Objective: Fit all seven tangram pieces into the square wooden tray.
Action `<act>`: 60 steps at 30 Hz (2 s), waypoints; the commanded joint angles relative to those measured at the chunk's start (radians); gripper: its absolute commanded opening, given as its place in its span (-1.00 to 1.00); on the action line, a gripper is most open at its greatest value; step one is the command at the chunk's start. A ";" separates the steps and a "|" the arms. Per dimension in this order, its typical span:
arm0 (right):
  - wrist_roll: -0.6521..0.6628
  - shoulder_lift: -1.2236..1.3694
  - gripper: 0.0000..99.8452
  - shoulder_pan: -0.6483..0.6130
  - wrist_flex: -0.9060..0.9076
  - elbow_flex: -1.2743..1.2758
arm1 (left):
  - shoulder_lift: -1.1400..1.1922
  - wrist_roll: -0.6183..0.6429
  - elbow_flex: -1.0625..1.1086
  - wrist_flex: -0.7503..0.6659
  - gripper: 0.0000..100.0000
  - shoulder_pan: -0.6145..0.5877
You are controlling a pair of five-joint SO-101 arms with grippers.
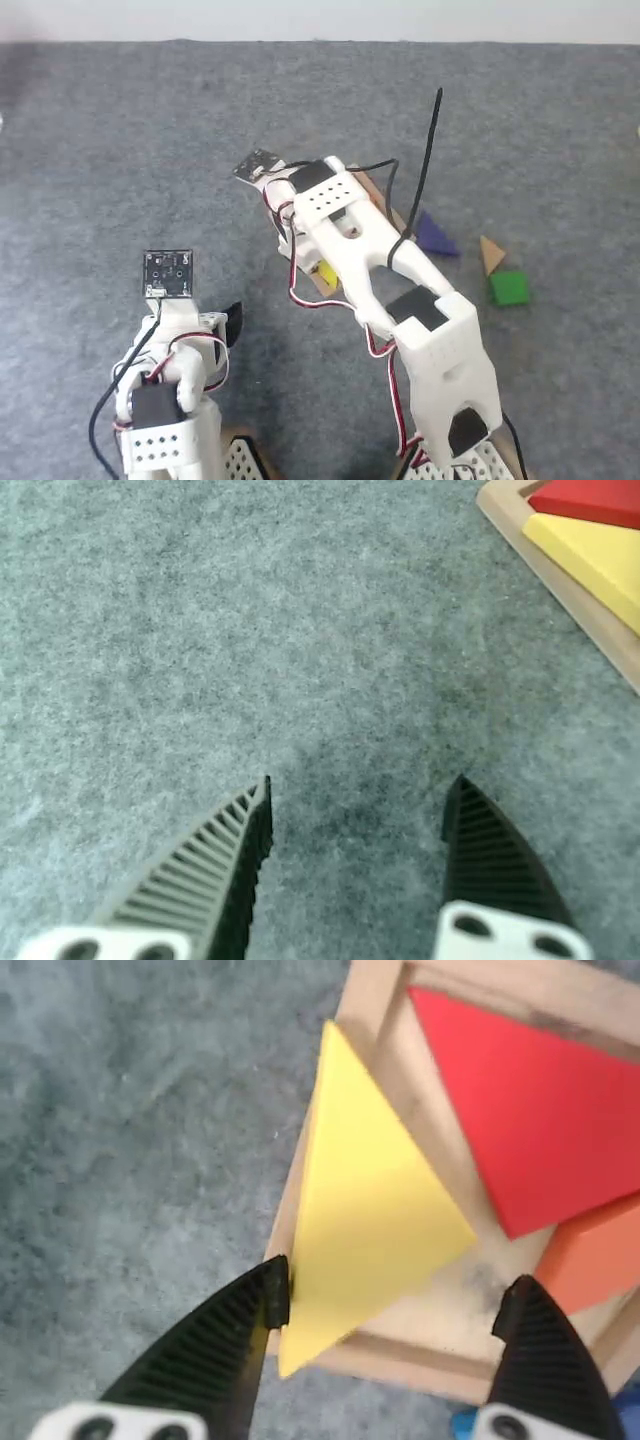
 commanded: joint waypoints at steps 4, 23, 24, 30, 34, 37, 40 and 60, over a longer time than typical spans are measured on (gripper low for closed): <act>-0.028 0.033 -0.36 0.019 -0.035 -0.057 | -0.021 0.008 -0.022 0.005 -0.46 0.000; -0.066 -0.048 -0.36 0.050 -0.051 -0.055 | -0.021 0.008 -0.022 0.005 -0.46 0.000; -0.066 -0.064 -0.36 0.050 -0.051 -0.054 | -0.021 0.008 -0.022 0.005 -0.46 0.000; -0.068 -0.081 -0.36 0.081 -0.079 -0.020 | -0.021 0.008 -0.022 0.005 -0.46 0.000; -0.084 -0.041 -0.36 0.053 -0.130 0.017 | -0.021 0.008 -0.022 0.005 -0.46 0.000; -0.101 -0.016 -0.36 0.008 -0.143 0.015 | -0.021 0.008 -0.022 0.005 -0.46 0.000; -0.103 -0.001 -0.36 -0.024 -0.177 0.015 | -0.021 0.008 -0.022 0.005 -0.46 0.000; -0.071 -0.375 -0.36 0.145 -0.157 0.155 | -0.021 0.008 -0.022 0.005 -0.46 0.000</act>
